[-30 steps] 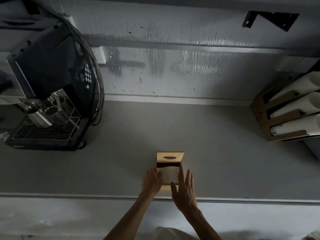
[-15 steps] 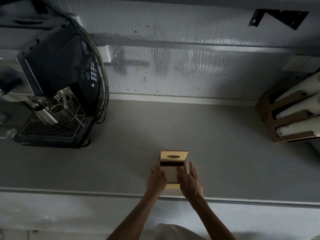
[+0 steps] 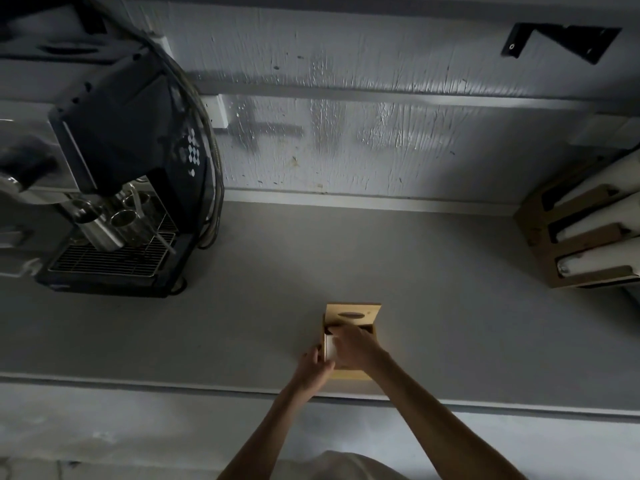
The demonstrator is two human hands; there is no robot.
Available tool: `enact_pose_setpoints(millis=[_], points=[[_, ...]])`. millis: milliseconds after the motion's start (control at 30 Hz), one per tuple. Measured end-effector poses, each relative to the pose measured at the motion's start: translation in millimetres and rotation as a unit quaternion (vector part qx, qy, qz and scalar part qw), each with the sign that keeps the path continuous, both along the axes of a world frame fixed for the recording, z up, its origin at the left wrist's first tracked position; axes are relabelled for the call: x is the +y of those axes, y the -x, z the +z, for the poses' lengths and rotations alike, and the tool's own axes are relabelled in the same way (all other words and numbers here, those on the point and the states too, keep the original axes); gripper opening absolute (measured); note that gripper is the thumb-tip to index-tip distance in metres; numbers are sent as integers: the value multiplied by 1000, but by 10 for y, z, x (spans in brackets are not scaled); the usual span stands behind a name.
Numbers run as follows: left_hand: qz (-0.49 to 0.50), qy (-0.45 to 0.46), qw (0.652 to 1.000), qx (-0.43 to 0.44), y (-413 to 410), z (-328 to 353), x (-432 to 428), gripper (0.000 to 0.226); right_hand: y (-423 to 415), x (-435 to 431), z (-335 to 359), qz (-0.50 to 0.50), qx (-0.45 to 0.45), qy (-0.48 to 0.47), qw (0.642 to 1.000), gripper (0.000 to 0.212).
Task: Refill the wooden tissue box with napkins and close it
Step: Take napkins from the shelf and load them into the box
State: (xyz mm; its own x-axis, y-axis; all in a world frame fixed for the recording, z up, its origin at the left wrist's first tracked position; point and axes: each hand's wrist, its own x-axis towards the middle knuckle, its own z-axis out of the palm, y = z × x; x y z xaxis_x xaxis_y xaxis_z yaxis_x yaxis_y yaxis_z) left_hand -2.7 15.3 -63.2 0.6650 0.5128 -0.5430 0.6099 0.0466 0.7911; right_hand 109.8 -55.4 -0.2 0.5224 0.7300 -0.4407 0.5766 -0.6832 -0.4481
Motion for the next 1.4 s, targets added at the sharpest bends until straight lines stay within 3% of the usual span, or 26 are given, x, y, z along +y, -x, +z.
enact_pose_setpoints(millis=[33, 100, 167, 233, 300, 400, 500, 567, 667, 800, 900, 1000, 1100, 1267, 1400], points=[[-7, 2, 1000, -15, 21, 41, -5, 27, -34, 11, -34, 8, 57, 19, 998, 28], [-35, 5, 999, -35, 70, 106, -14, 27, -89, 28, -61, 58, 18, 140, 988, 23], [-55, 4, 997, -46, 113, 128, -18, 29, -183, 154, -6, -39, 97, 171, 980, 34], [-63, -12, 997, -48, 131, 125, -53, 38, -252, 276, -58, 79, -8, 203, 976, 48], [-54, -32, 997, -47, 147, 92, -109, 49, -274, 327, -70, 124, -18, 221, 967, 50], [-29, -44, 997, -52, 141, 78, -194, 46, -278, 297, -64, 211, -41, 216, 953, 44], [5, -48, 997, -57, 137, 63, -261, 43, -321, 291, -79, 214, -52, 242, 945, 34], [19, -46, 997, -62, 128, 46, -279, 37, -276, 302, -11, 193, -23, 231, 953, 38], [37, -54, 995, -79, 106, 15, -288, 32, -237, 283, 81, 258, -41, 208, 943, 39], [58, -52, 993, -90, 91, -108, -322, 44, -321, 216, -94, 279, -95, 202, 934, 41], [61, -45, 992, -101, 76, -162, -316, 45, -240, 156, -163, 265, -124, 179, 940, 52], [59, -42, 991, -109, 89, -103, -332, 30, -139, 73, -161, 217, -94, 138, 962, 42], [68, -23, 991, -109, 89, -129, -318, 23, -109, -147, -175, 96, -106, -9, 990, 43], [79, -27, 991, -103, 101, -104, -338, 19, 42, -556, -255, 50, -220, -197, 954, 57], [87, -18, 991, -103, 106, -68, -354, 20, 82, -613, -271, 17, -251, -260, 932, 42]])
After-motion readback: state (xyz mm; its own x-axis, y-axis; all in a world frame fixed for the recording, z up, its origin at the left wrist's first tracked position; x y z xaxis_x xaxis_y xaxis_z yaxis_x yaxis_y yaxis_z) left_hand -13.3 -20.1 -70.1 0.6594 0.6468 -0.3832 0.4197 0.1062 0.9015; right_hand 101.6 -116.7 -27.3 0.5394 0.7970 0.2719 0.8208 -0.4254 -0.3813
